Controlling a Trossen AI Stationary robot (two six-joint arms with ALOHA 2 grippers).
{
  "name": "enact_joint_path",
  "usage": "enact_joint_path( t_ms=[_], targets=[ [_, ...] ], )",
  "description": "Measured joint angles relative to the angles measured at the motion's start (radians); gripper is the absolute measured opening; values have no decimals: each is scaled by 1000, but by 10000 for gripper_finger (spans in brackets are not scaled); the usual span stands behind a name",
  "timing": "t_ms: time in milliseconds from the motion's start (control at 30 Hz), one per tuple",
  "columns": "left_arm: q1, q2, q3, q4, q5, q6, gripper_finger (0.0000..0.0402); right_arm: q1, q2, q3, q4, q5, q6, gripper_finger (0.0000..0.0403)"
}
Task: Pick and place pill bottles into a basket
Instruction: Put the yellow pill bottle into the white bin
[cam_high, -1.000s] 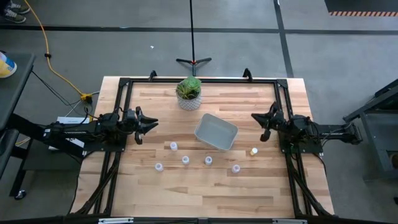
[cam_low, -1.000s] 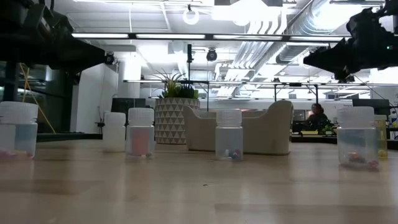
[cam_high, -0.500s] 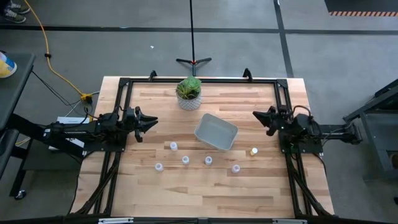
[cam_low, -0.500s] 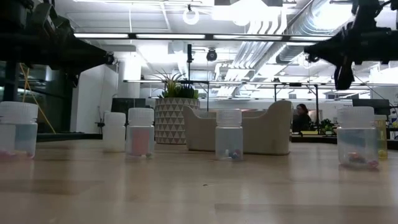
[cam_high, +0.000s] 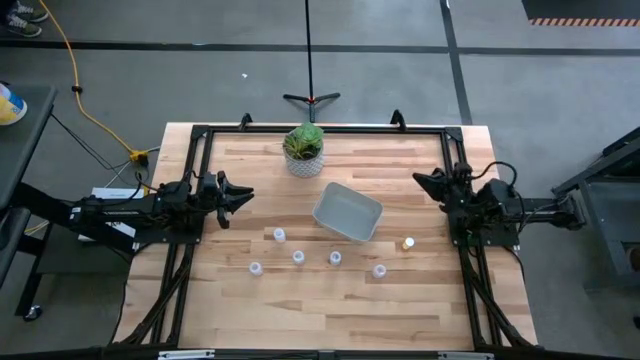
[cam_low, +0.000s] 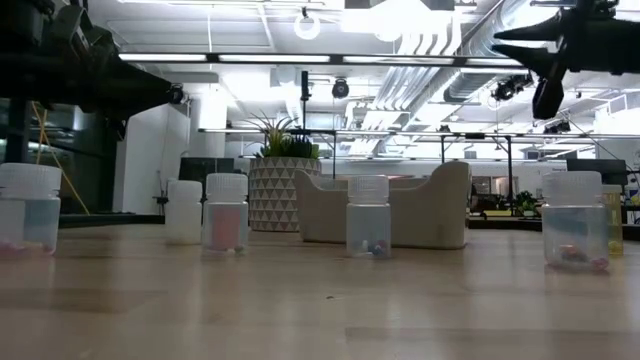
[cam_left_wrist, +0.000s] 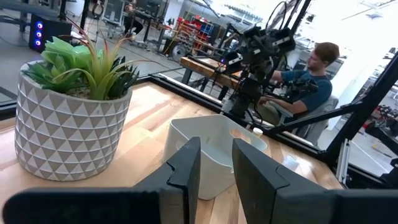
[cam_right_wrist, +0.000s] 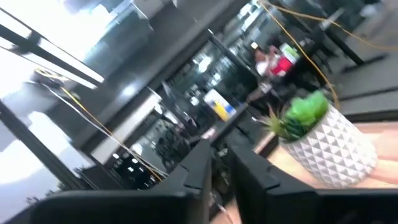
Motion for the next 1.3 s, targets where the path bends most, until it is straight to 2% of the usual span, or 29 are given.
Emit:
enact_joint_path(
  t_ms=[133, 233, 333, 500, 667, 800, 967, 1300],
  targets=[
    [0, 0, 0, 0, 0, 0, 129, 3, 109, 117, -82, -25, -24, 112],
    [0, 0, 0, 0, 0, 0, 129, 3, 219, 225, -145, -102, -88, 148],
    [0, 0, 0, 0, 0, 0, 129, 3, 326, 356, -344, -174, -129, 175],
    [0, 0, 0, 0, 0, 0, 129, 3, 497, 564, -767, -193, -34, 182],
    [0, 0, 0, 0, 0, 0, 129, 3, 651, 720, -1017, -283, -26, 176],
    [0, 0, 0, 0, 0, 0, 129, 44, 767, 796, -1095, -407, -102, 172],
    [0, 0, 0, 0, 1, 0, 129, 139, 897, 837, -1171, -477, -217, 176],
    [0, 0, 0, 0, 1, 0, 129, 290, 1083, 841, -1235, -364, -237, 176]
  ],
)
